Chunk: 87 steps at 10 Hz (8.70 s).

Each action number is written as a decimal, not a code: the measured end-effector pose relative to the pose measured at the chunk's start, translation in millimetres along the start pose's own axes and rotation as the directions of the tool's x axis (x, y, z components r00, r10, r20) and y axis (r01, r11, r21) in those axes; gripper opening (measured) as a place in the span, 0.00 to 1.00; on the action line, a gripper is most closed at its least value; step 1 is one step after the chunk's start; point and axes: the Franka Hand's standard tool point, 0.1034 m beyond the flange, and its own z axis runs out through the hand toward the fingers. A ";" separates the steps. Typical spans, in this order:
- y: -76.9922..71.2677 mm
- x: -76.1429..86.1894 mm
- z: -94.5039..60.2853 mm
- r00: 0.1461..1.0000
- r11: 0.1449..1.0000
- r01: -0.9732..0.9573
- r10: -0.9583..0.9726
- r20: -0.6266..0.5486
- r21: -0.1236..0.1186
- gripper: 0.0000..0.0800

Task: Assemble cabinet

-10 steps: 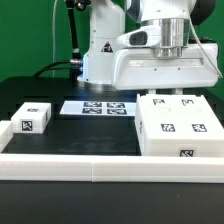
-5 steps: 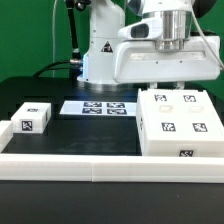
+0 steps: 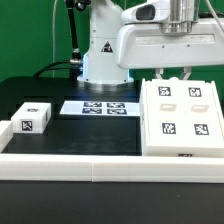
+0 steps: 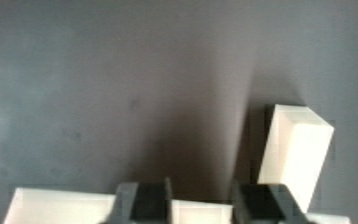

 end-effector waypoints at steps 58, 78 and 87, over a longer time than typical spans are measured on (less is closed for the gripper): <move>18.8 -5.7 -25.2 0.991 0.996 -0.092 0.093 0.098 -0.012 1.00; 245.3 -94.3 6.2 0.991 0.997 -0.040 0.048 0.127 -0.071 1.00; 260.2 -114.2 43.4 0.987 0.996 -0.001 0.016 0.163 -0.089 1.00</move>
Offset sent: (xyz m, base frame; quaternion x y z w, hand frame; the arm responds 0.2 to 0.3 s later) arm 0.0079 -0.0079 0.0202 -0.0027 -0.0202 -0.0107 0.9997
